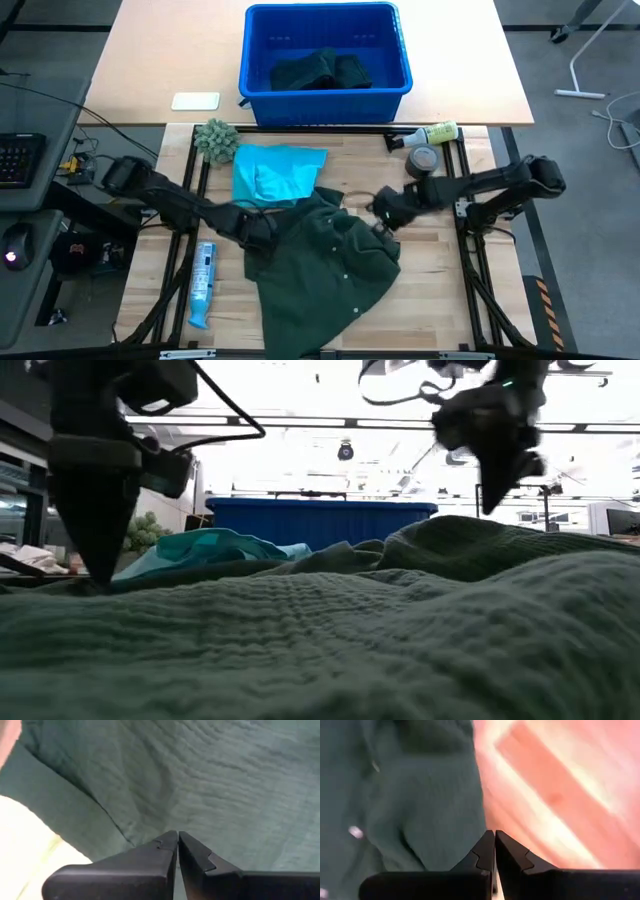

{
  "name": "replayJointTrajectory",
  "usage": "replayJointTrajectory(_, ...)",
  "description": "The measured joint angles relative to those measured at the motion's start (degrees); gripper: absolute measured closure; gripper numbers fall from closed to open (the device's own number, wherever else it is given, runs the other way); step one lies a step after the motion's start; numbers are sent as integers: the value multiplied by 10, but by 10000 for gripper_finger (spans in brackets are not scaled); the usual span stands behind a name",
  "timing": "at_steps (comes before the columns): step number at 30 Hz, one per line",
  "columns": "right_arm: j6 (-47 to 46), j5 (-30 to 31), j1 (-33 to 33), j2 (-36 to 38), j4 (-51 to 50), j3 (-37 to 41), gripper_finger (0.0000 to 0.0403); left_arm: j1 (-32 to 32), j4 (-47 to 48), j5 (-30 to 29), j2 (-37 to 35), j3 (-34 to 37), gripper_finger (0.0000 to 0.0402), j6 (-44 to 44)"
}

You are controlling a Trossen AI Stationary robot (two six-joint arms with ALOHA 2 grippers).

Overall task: Fold laundry
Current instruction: Fold the green polo shirt from the blue laundry bin

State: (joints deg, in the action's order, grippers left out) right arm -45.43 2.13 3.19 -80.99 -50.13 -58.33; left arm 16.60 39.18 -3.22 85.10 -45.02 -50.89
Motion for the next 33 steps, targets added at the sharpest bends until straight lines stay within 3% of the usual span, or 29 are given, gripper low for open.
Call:
replayJointTrajectory(6,107,-39,-111,-16,117,0,400,-33,-15,-10,-6,0,401,-8)
replayJointTrajectory(10,144,-122,-160,-52,196,0,375,-52,-32,12,-11,-13,401,-46)
replayJointTrajectory(15,182,-203,-156,-103,205,0,322,-47,-83,-16,-15,-64,401,-16)
replayJointTrajectory(22,229,-192,-139,-116,177,0,293,-69,-252,-123,8,-83,401,-5)
replayJointTrajectory(27,248,-219,-150,-115,192,9,293,-103,-361,-76,72,-93,401,-5)
replayJointTrajectory(33,196,-264,-176,-115,287,81,293,-93,-362,-40,129,-142,401,-4)
